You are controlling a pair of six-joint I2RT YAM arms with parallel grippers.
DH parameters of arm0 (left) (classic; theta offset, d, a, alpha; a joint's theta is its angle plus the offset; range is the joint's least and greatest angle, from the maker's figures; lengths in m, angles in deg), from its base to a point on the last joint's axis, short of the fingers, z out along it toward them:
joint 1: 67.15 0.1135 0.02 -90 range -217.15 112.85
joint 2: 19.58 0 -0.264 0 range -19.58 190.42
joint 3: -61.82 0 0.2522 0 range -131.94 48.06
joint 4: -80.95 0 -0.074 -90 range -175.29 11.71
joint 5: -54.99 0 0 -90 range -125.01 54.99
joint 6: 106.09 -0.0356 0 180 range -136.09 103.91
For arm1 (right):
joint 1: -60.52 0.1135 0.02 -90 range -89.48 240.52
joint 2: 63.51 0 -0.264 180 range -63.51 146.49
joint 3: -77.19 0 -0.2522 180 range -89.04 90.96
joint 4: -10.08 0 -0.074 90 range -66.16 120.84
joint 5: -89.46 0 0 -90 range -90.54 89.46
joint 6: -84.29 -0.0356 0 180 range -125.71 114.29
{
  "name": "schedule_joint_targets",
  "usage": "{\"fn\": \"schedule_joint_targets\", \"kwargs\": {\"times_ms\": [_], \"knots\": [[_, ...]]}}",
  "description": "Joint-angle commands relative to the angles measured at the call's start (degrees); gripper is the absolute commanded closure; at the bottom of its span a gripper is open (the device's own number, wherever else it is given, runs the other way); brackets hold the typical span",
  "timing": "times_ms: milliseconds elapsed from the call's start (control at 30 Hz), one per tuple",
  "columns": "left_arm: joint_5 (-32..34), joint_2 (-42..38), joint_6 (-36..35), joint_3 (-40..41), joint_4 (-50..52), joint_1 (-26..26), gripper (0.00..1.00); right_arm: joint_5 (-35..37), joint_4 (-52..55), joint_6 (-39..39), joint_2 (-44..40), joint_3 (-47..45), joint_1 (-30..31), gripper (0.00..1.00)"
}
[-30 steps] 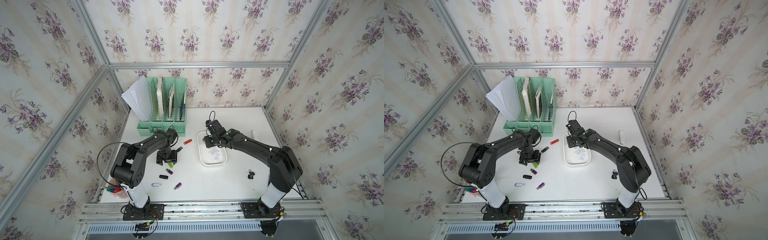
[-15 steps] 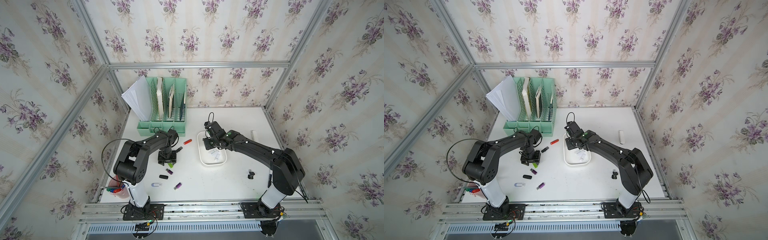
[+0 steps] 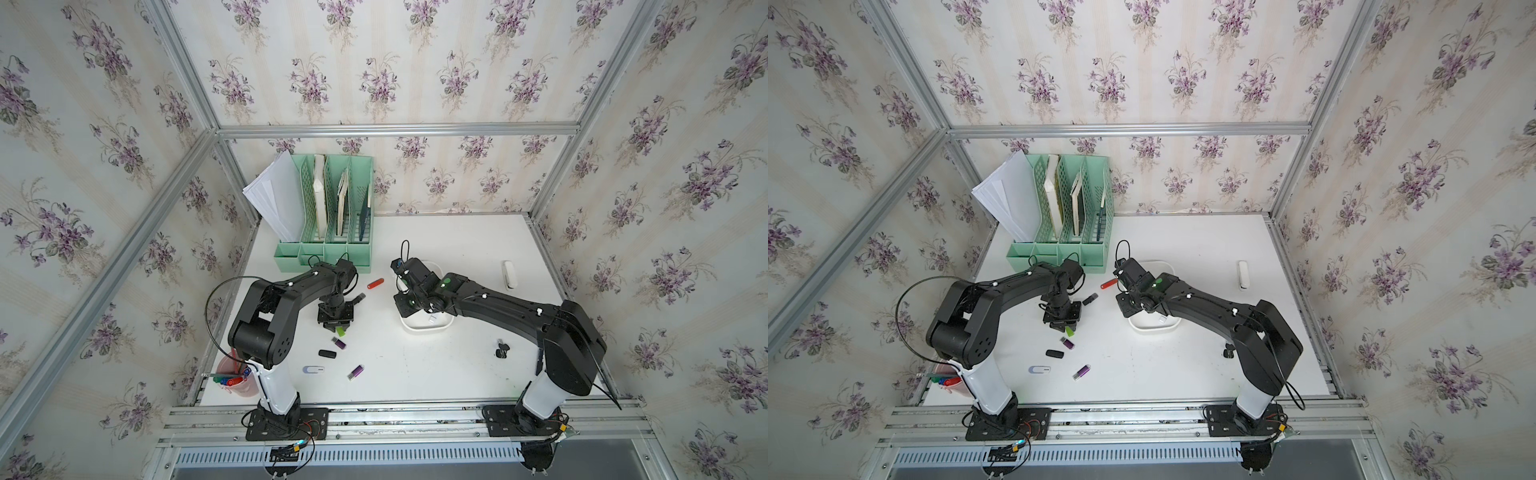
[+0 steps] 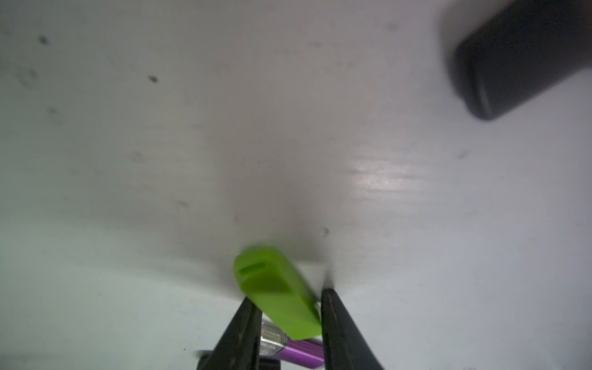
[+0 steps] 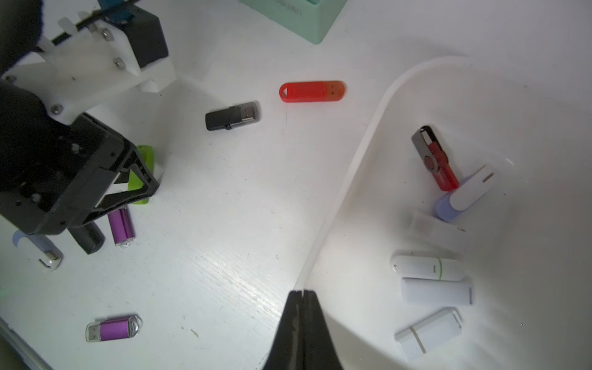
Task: Put the usb flash drive into the storage box
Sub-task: Pick up the USB flash from the center of the board, then place the USB flash in the storage box, then adjust the storage box at the center of the board.
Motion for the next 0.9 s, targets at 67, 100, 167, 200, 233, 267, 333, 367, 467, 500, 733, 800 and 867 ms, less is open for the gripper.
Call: {"fn": "schedule_joint_targets", "kwargs": {"times_ms": [67,100,167,200,233,267,333,367,467,500,733,800,867], "knots": [[1.82,0.61,-0.21,0.16,-0.64,0.07,0.7,-0.33,-1.45,-0.5,-0.81,0.24,0.19,1.0],[1.82,0.52,-0.31,0.2,-0.63,0.1,0.72,-0.32,-1.45,-0.65,-0.65,0.4,0.19,1.0],[1.82,0.28,-0.31,0.25,-0.75,0.06,0.74,-0.47,-0.96,-1.08,-0.02,1.22,0.19,1.0],[1.82,0.13,-0.31,0.36,-0.74,0.03,0.74,-0.42,-0.57,-1.35,0.41,1.71,0.19,1.0],[1.82,-0.07,-0.31,0.44,-0.78,0.06,0.75,-0.5,-0.18,-1.62,0.95,2.19,0.19,1.0],[1.82,-0.4,-0.32,0.49,-0.71,0.04,0.76,-0.54,0.03,-1.96,1.47,2.56,0.19,1.0],[1.83,-1.0,-0.31,0.53,-0.67,0.24,0.76,-0.41,0.13,-2.82,2.05,2.9,0.19,1.0],[1.82,-1.37,-0.39,0.56,-0.55,0.26,0.77,-0.26,0.15,-3.34,2.25,3.07,0.18,1.0],[1.82,-2.53,-0.65,0.26,0.04,0.59,0.77,0.24,0.3,-4.77,2.58,3.48,0.17,1.0],[1.82,-2.88,-0.73,0.1,0.21,0.76,0.77,0.14,0.31,-5.19,2.61,3.57,0.2,1.0],[1.27,-6.09,-1.6,-3.89,4.55,1.13,0.77,3.77,1.28,-8.76,1.33,2.6,-1.11,0.99],[0.58,-7.09,-1.82,-6.11,6.05,1.01,0.76,4.36,1.37,-10.09,0.15,1.87,-2.85,0.99],[-0.18,-7.87,-1.74,-9.03,7.95,0.74,0.75,5.31,1.43,-11.01,-1.49,0.78,-4.98,0.99]]}}
